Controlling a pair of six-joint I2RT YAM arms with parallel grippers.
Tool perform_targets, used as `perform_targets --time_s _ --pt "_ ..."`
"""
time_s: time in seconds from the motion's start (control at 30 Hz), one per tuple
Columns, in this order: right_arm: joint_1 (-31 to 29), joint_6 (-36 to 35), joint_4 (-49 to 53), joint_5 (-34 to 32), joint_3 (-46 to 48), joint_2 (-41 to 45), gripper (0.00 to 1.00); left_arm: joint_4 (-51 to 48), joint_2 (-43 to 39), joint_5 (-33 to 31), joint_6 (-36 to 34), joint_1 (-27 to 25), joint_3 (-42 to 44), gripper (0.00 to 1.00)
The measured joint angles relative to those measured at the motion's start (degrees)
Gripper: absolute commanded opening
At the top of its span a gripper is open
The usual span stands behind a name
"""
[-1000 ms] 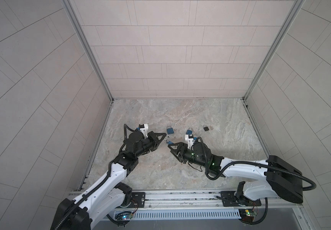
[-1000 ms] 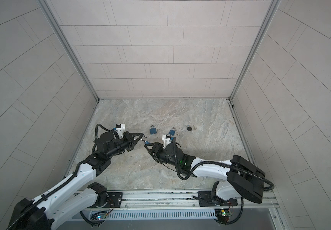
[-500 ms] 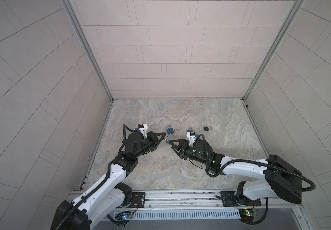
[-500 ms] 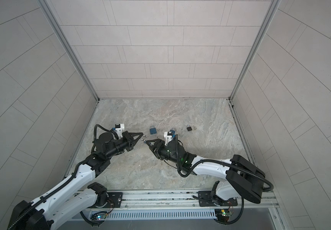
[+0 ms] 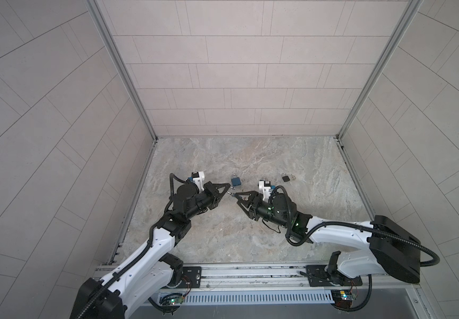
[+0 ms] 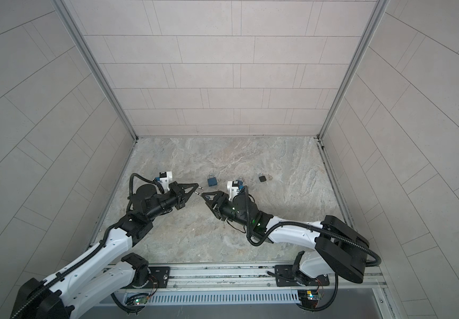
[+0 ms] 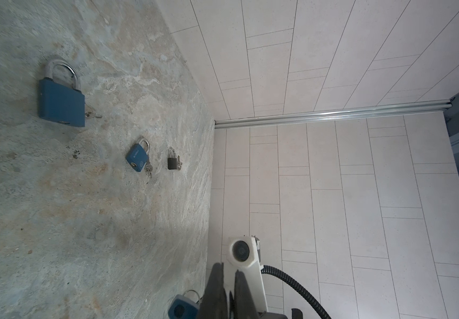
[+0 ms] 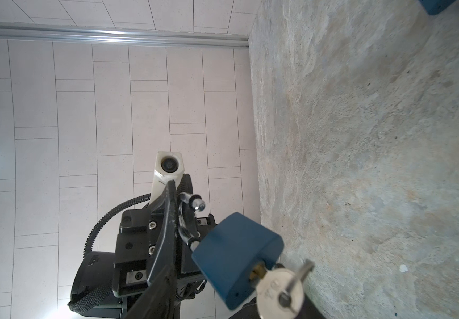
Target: Lock with the key
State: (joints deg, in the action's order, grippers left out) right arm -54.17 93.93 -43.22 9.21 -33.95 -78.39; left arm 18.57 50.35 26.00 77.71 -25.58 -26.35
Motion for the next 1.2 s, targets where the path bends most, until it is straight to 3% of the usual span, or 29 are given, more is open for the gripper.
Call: perform_targets --time_s 1.2 --pt "1.09 0.81 -3.34 0.87 -0.37 -1.77 0.31 1.77 -3.76 -0.44 0.92 0.02 3.37 0.00"
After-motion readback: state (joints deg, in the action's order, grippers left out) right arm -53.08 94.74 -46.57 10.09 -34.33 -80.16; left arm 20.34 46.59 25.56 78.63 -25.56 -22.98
